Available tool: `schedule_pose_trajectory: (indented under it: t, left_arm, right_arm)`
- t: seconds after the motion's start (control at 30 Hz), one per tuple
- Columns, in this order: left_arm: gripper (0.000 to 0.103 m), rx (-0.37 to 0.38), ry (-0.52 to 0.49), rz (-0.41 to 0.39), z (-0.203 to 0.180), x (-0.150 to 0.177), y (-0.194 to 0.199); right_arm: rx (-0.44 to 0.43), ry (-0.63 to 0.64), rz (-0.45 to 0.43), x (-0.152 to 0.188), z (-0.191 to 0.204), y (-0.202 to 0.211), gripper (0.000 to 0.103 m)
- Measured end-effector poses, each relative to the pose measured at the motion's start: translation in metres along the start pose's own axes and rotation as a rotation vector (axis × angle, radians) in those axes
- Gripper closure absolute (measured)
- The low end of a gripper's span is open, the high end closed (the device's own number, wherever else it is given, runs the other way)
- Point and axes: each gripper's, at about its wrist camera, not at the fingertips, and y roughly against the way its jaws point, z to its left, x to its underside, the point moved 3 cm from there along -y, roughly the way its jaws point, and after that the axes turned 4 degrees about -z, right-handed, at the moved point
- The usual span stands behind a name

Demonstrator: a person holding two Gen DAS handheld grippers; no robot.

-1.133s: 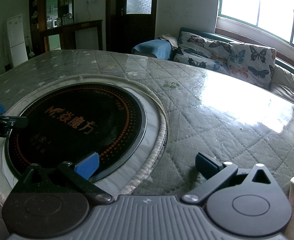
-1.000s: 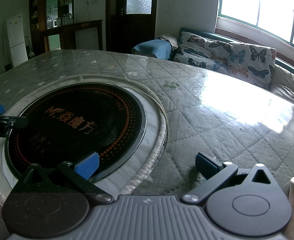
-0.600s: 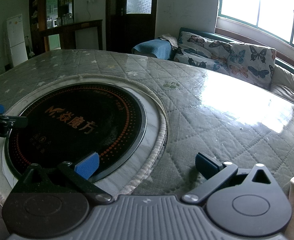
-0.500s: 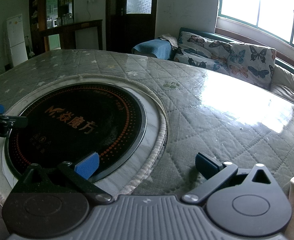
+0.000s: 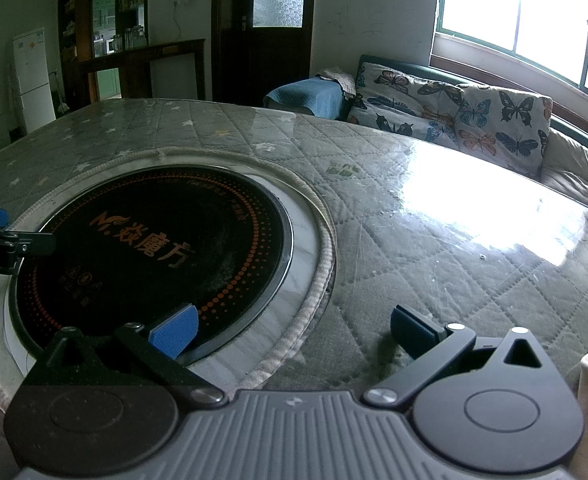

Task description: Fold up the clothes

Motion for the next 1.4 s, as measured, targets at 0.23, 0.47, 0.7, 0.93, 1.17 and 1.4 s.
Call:
schedule_pose_trajectory:
  t: [0.23,0.47,0.7,0.93,1.17,1.4]
  left_arm:
    - [0.0,0.0,0.0,0.0,-0.0003,0.0001,0.0]
    - [0.0,0.0,0.0,0.0,-0.0004,0.0002,0.0]
    - [0.0,0.0,0.0,0.0,-0.0004,0.0002,-0.0001]
    - [0.0,0.0,0.0,0.0,-0.0012,0.0009,-0.0004]
    - [0.0,0.0,0.0,0.0,-0.0012,0.0008,-0.0003]
    - [0.0,0.0,0.0,0.0,-0.0013,0.0008,-0.0003]
  right_arm:
    - [0.0,0.0,0.0,0.0001,0.0001,-0.0008,0.0]
    - [0.001,0.001,0.0,-0.0002,0.0007,-0.001,0.0]
    - [0.0,-0.001,0.0,-0.0002,0.0011,-0.0009,0.0]
    - [0.0,-0.001,0.002,-0.0003,0.0015,-0.0014,0.0]
    - [0.002,-0.007,0.005,-0.0009,0.0023,-0.0011,0.0]
    - [0.003,-0.006,0.004,-0.001,0.0039,-0.0023,0.0]
